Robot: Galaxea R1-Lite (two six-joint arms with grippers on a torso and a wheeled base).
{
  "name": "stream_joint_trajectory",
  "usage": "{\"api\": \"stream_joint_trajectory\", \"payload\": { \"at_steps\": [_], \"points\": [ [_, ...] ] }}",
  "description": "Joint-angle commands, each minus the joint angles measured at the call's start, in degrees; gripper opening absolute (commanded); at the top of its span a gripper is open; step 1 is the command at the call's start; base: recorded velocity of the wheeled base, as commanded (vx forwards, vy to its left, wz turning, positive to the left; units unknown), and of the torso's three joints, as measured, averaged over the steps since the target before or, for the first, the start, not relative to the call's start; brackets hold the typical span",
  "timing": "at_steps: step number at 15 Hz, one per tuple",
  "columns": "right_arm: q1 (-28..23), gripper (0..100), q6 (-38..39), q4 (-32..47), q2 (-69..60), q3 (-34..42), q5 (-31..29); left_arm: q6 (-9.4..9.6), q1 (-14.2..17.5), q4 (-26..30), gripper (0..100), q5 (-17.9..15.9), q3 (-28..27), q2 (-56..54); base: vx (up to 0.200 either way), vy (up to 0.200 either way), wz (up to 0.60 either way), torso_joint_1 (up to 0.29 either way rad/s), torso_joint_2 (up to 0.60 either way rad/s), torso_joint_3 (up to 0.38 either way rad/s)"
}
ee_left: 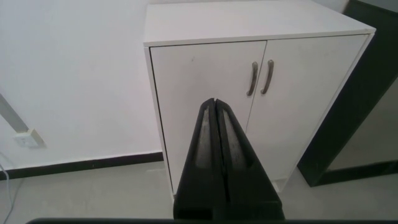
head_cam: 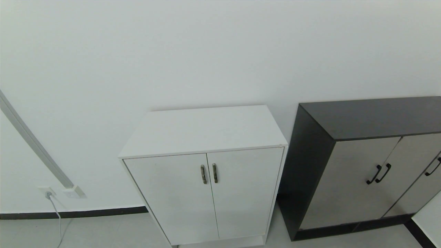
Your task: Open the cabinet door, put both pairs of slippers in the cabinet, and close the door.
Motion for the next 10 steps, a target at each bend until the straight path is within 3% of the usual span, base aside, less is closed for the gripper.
{"api": "stream_joint_trajectory", "payload": {
  "at_steps": [1, 5, 7, 8, 10],
  "points": [
    [0.7, 0, 0.0, 0.6, -3.3, 0.7, 2.2, 0.08, 0.0, 0.0, 0, 0.0, 0.0, 0.1, 0.0, 0.0, 0.0, 0.0, 0.0, 0.0],
    [-1.1, 0, 0.4, 0.6, -5.0, 0.7, 1.8, 0.08, 0.0, 0.0, 0, 0.0, 0.0, 0.1, 0.0, 0.0, 0.0, 0.0, 0.0, 0.0],
    [-4.9, 0, 0.5, 0.6, -6.1, 0.7, 1.8, 0.08, 0.0, 0.0, 0, 0.0, 0.0, 0.1, 0.0, 0.0, 0.0, 0.0, 0.0, 0.0],
    [-9.5, 0, 0.5, 0.6, -8.6, 0.7, 1.8, -0.01, 0.0, 0.0, 0, 0.0, 0.0, 0.1, 0.0, 0.0, 0.0, 0.0, 0.0, 0.0],
    [-11.9, 0, 1.9, 0.6, -12.5, 0.7, 1.8, -0.01, 0.0, 0.0, 0, 0.1, 0.0, 0.1, 0.0, 0.0, 0.0, 0.0, 0.0, 0.0]
  ]
}}
